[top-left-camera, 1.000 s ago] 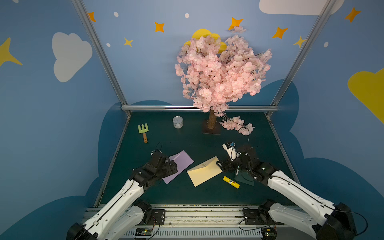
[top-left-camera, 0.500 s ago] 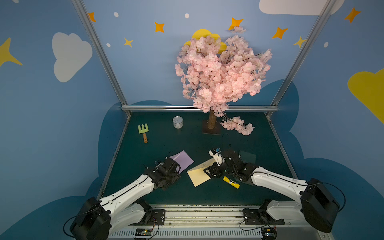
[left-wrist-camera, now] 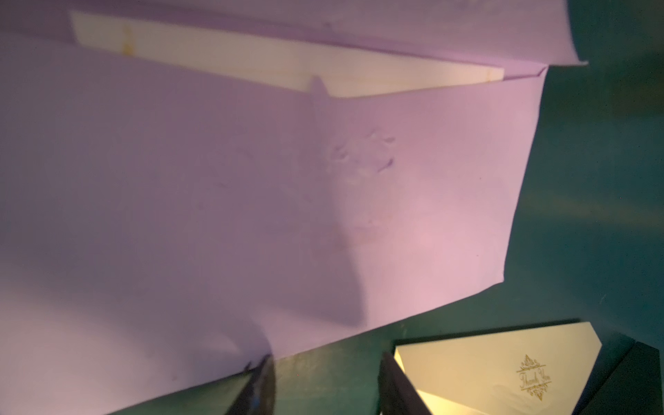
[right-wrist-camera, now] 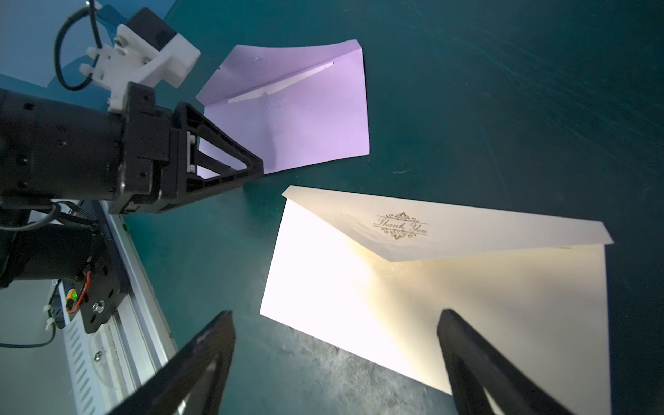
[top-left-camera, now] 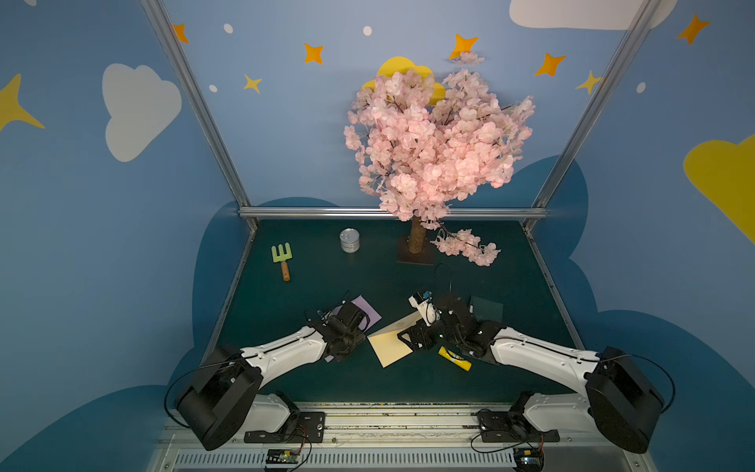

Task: Seal the envelope with a glue stick
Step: Adjust the envelope at the center of the board.

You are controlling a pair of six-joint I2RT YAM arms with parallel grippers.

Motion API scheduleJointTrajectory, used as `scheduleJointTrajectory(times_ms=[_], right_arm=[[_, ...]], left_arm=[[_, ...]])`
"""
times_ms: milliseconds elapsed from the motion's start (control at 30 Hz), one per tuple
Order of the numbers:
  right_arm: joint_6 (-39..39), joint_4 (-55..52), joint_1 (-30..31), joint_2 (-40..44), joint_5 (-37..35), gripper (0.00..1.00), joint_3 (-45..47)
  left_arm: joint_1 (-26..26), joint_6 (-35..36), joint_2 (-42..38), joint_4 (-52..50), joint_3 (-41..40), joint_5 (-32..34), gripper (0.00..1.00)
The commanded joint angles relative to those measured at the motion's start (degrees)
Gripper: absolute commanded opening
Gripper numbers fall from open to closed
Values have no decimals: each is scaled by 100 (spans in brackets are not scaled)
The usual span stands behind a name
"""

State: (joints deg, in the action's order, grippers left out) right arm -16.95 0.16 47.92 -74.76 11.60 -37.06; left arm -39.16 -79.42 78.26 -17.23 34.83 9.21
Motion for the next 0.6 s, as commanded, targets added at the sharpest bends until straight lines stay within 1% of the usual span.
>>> scheduleJointTrajectory(times_ms=[0,200,300,467,567], right_arm=[[-25,-126,38,-77,-73,90,39],[-104,-278,25,-178,-168,90,-18],[-142,-358,31,-236,-253,91,-56],[-122,-676,28,-311,-289,91,-188],[-39,-900,25,-294,-281,91,-345]], left_arm=[[-138,-96,96,76,87,-110,36],[-472,-231,-27,-213,98,-77,20],[-516,-238,4,-518,111,46,14],[-407,-324,166,-566,-48,342,11],[-142,-216,227,-641,-55,407,11]])
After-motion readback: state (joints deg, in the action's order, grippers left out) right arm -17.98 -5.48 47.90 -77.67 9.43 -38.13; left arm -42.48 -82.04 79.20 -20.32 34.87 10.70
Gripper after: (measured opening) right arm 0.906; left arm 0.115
